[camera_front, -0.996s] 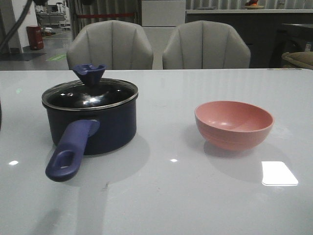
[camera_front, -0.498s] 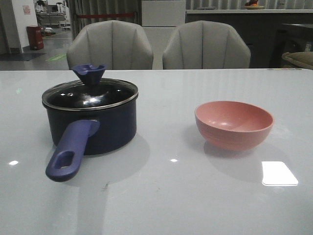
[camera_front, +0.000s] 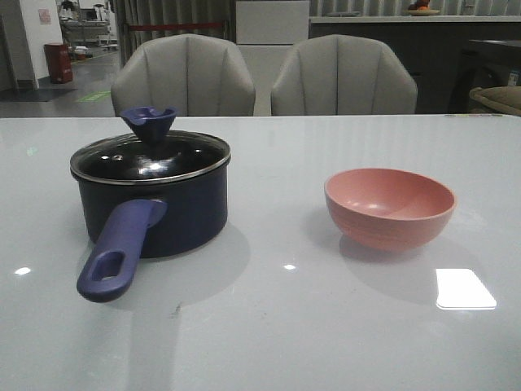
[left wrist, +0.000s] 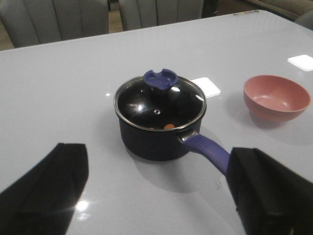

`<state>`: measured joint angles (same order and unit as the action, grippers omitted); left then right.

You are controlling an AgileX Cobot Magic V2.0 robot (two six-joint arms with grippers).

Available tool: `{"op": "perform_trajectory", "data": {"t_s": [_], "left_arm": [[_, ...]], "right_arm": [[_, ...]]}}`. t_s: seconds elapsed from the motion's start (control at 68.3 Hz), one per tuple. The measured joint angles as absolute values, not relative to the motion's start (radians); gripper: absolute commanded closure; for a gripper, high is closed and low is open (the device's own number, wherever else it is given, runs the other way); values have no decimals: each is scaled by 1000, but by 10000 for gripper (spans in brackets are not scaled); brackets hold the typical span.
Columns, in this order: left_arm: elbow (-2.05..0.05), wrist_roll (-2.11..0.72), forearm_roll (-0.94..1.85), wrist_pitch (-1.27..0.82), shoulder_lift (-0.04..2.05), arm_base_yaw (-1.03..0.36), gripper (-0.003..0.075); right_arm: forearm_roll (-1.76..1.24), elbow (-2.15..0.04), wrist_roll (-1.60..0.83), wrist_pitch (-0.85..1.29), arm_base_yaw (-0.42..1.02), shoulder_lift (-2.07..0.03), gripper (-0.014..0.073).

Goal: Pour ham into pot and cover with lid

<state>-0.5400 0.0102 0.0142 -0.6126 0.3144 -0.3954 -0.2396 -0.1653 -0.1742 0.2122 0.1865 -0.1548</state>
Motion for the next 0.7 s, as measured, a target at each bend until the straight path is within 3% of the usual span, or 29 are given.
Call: {"op": "perform_trajectory", "data": {"t_s": [0.146, 0.234, 0.703], "left_arm": [[-480, 10, 0, -599, 249, -395, 494], [-467, 10, 0, -587, 239, -395, 621], [-467, 10, 0, -581, 239, -395, 600]], "right_arm": [[-240, -165, -174, 212, 187, -155, 435], [-240, -165, -174, 212, 187, -155, 435], [-240, -165, -174, 212, 187, -155, 435]]}}
